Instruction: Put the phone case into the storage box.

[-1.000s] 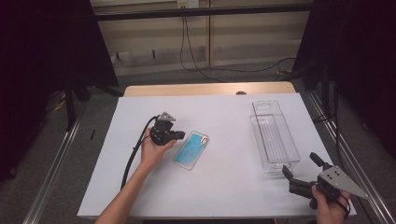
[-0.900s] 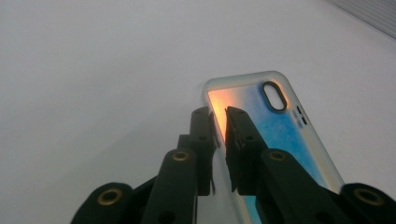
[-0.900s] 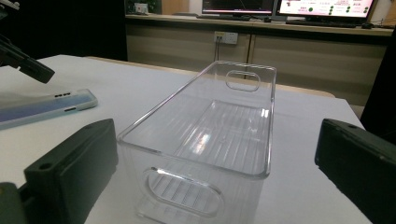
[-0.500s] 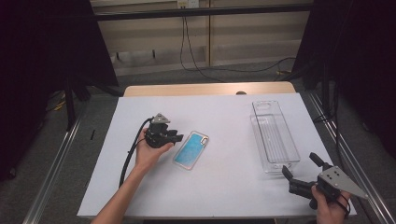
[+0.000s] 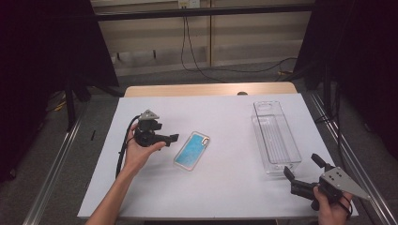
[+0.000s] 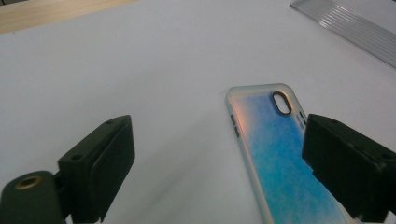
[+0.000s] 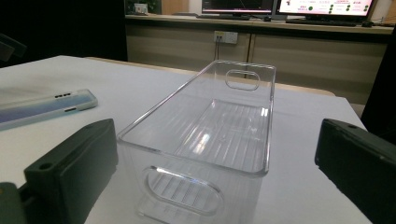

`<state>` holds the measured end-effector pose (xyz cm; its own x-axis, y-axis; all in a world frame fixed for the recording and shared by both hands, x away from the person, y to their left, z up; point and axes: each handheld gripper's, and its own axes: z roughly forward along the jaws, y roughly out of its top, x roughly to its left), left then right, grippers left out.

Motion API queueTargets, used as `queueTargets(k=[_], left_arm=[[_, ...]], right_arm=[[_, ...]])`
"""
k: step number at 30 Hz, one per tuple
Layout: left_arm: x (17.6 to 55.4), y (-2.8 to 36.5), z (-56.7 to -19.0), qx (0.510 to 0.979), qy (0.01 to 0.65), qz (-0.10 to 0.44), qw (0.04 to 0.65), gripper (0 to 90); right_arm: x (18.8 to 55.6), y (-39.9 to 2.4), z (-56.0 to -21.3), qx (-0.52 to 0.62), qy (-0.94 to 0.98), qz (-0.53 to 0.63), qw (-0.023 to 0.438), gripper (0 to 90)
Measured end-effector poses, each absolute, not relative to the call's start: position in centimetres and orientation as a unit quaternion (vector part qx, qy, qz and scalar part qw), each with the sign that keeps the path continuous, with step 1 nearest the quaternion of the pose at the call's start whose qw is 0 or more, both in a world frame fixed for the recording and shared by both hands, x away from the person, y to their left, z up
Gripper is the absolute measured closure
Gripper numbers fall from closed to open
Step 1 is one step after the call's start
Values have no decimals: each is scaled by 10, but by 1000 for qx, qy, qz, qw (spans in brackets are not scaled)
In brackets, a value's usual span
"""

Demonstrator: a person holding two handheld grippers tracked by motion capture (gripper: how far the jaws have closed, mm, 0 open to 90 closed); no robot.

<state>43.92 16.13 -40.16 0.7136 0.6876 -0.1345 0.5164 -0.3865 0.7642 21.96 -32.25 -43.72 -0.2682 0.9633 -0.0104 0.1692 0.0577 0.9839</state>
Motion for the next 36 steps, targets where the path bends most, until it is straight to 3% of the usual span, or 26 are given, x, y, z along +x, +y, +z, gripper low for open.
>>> queueTargets(k=[2, 14, 20, 36], left_arm=[[437, 160, -400, 824, 368, 97, 420, 42], [424, 142, -399, 856, 340, 78, 381, 48], [425, 132, -407, 861, 328, 27, 389, 52], [417, 106, -419, 883, 326, 35, 337, 44]], right_arm=[[219, -322, -437, 461, 613, 508, 391, 0], [219, -323, -437, 460, 615, 509, 389, 0], [219, -322, -437, 458, 616, 509, 388, 0], [219, -322, -437, 457, 618, 510, 387, 0]])
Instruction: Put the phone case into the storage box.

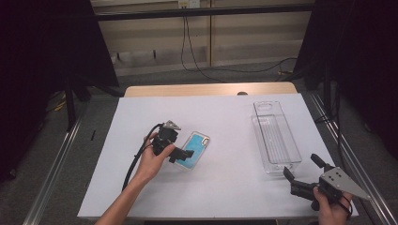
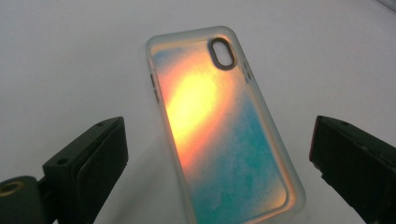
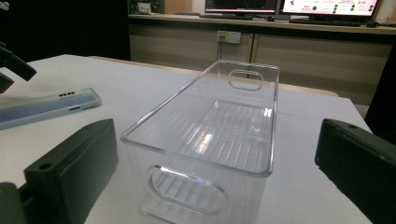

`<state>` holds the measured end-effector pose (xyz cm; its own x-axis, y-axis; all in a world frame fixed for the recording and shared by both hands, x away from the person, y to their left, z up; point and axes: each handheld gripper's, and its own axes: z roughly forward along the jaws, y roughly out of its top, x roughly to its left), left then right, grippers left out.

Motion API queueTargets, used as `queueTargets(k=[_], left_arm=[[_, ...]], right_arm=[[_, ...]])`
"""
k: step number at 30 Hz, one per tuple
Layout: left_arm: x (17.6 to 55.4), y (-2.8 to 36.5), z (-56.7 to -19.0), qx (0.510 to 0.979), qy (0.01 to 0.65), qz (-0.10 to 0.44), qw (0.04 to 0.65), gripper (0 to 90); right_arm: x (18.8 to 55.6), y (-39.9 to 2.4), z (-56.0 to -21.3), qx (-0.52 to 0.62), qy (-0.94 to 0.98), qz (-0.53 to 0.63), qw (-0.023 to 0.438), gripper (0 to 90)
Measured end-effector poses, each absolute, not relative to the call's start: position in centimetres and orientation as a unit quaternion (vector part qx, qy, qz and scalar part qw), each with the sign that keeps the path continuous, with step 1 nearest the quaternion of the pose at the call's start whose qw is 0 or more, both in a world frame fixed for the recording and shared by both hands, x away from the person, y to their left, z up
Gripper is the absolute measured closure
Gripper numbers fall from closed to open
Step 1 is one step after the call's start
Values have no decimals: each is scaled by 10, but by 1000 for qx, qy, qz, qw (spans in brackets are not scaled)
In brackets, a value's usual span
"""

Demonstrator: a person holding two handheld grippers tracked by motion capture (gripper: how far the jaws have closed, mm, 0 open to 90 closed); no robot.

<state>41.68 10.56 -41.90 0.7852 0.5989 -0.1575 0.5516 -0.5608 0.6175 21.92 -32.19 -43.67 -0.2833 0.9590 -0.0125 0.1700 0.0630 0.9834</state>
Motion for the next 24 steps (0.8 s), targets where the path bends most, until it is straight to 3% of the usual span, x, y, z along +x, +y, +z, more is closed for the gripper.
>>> queueTargets(k=[10, 24], left_arm=[[417, 89, -423, 895, 316, 26, 313, 44], [422, 76, -430, 907, 319, 60, 268, 50]], right_arm=[[220, -322, -437, 455, 620, 510, 386, 0], [220, -321, -437, 455, 620, 509, 386, 0]])
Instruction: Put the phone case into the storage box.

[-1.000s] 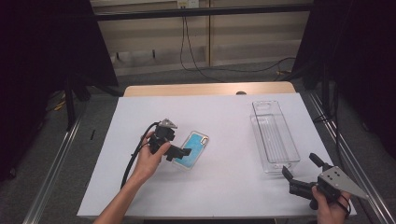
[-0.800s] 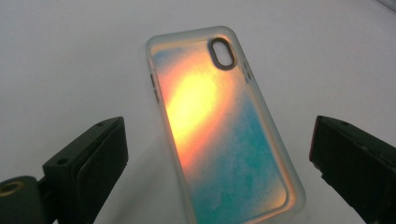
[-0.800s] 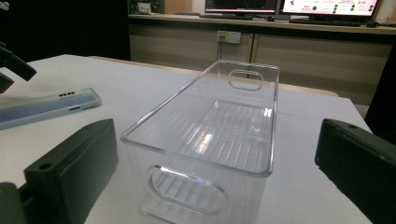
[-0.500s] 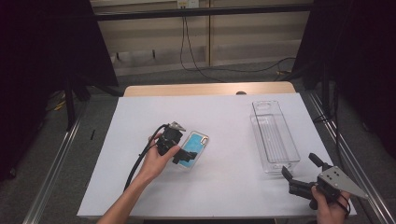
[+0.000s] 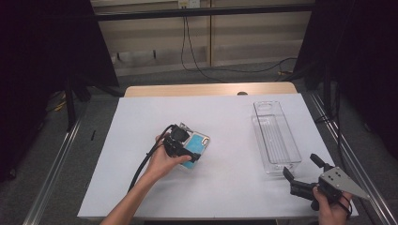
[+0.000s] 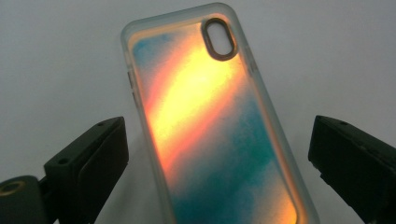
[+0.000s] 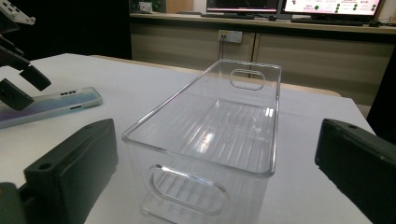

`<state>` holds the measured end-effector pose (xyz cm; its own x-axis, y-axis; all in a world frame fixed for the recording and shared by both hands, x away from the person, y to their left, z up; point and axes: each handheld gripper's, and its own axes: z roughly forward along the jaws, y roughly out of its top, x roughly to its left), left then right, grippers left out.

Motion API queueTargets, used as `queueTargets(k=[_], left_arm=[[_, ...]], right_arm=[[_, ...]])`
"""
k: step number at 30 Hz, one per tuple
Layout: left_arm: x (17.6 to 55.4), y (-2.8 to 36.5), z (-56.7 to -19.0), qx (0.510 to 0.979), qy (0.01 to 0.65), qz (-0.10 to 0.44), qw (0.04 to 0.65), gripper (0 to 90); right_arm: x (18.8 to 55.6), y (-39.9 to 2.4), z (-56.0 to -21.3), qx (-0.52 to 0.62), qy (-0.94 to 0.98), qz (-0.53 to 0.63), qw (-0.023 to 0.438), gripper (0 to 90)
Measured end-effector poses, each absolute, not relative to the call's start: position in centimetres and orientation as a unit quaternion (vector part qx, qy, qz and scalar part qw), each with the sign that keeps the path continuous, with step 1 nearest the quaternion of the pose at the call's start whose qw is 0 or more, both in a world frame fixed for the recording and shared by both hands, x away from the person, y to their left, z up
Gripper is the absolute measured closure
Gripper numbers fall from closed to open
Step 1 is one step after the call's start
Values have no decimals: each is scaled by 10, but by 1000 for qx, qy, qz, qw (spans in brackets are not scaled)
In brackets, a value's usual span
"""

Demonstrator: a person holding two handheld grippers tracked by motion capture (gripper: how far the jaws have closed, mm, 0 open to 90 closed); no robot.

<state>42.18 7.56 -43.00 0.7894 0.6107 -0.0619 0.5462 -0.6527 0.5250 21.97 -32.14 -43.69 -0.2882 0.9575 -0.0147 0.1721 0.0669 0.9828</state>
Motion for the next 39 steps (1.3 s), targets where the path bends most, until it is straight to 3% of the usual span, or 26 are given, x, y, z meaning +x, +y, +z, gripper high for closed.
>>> queueTargets(k=[39], left_arm=[[426, 61, -447, 907, 323, 77, 257, 58]], right_arm=[[219, -321, -437, 453, 622, 510, 384, 0]])
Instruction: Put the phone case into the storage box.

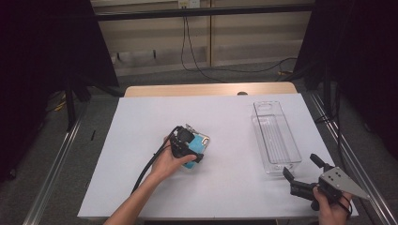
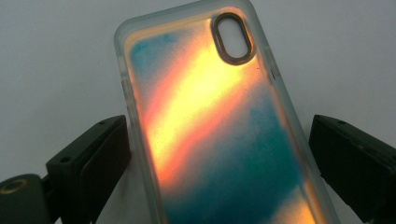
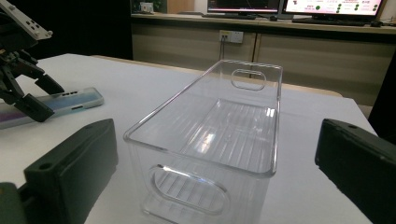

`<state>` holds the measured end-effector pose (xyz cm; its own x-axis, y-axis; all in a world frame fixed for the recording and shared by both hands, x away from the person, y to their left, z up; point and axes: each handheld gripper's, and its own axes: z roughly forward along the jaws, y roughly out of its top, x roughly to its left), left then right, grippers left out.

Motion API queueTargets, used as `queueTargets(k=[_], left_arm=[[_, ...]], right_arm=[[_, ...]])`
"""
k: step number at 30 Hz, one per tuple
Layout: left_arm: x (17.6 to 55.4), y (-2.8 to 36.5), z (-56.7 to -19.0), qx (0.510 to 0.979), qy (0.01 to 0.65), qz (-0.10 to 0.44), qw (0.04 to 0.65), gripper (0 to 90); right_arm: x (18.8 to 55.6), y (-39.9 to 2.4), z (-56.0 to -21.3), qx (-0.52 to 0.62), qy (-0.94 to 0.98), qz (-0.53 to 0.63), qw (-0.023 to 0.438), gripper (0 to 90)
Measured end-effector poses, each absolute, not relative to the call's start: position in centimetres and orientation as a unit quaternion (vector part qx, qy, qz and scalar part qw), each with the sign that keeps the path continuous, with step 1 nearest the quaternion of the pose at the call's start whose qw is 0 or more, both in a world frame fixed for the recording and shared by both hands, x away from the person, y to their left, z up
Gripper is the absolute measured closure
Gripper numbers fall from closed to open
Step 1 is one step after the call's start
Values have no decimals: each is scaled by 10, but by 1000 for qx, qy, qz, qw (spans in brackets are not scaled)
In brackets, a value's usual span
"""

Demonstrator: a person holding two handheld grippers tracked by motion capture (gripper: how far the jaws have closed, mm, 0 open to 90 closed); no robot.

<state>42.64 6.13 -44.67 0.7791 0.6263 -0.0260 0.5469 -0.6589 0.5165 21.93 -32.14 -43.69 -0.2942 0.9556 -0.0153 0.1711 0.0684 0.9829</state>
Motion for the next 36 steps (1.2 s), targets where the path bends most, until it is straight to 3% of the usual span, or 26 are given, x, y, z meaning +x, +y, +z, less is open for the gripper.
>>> queueTargets(k=[17, 36], left_arm=[[425, 57, -442, 907, 341, 77, 237, 138], [425, 58, -438, 912, 335, 69, 228, 170]], right_arm=[[219, -321, -437, 454, 621, 510, 384, 0], [219, -322, -437, 452, 621, 511, 385, 0]])
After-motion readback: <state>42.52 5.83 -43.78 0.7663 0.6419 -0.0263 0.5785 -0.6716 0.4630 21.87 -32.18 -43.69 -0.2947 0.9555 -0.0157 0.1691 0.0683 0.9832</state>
